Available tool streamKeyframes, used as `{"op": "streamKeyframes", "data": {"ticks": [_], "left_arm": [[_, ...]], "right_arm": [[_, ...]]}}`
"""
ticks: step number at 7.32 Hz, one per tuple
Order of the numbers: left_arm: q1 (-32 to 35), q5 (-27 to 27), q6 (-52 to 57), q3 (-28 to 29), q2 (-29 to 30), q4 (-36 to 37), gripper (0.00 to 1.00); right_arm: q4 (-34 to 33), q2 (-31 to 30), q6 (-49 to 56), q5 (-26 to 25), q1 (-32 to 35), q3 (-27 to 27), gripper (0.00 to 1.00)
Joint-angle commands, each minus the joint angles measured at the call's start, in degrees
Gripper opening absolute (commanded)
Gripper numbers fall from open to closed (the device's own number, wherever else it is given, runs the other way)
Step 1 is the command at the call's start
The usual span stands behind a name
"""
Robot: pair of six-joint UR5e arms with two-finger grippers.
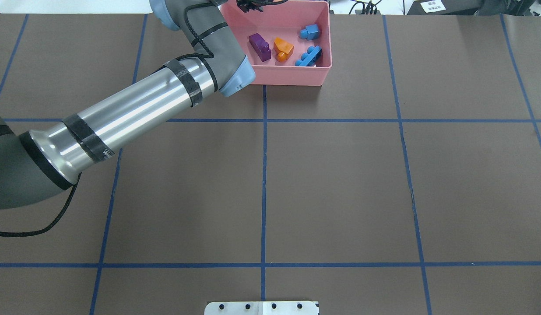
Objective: Put all blocks into box
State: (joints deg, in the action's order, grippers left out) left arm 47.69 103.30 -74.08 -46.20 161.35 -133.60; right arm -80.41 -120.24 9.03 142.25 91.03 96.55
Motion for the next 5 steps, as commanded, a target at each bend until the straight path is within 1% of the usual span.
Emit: {"op": "streamKeyframes", "data": {"ticks": [1, 2, 3, 4, 5], "left_arm": [[1.5, 6.5, 0.5, -8.3, -2.9, 7.9, 1.00], [3.4, 9.6, 0.7, -14.6, -7.4, 9.7, 1.00], [7.3, 13.3, 2.3, -20.9, -12.4, 12.9, 1.00], [10.9, 15.4, 6.6, -27.6, -16.2, 18.8, 1.00], [12.0, 15.6, 14.5, -36.2, -22.1, 26.6, 1.00]], "right_arm": [[-17.2, 8.4, -0.3, -1.1, 1.2, 11.0, 0.00], [-26.1, 17.9, -0.3, -1.7, 1.3, 11.0, 0.00], [-36.6, 28.3, -0.5, -2.4, 1.3, 10.8, 0.00], [-45.0, 38.6, -5.1, -2.5, 1.3, 10.6, 0.00], [-47.4, 45.5, -11.4, -2.6, -0.4, 10.7, 0.00]]}}
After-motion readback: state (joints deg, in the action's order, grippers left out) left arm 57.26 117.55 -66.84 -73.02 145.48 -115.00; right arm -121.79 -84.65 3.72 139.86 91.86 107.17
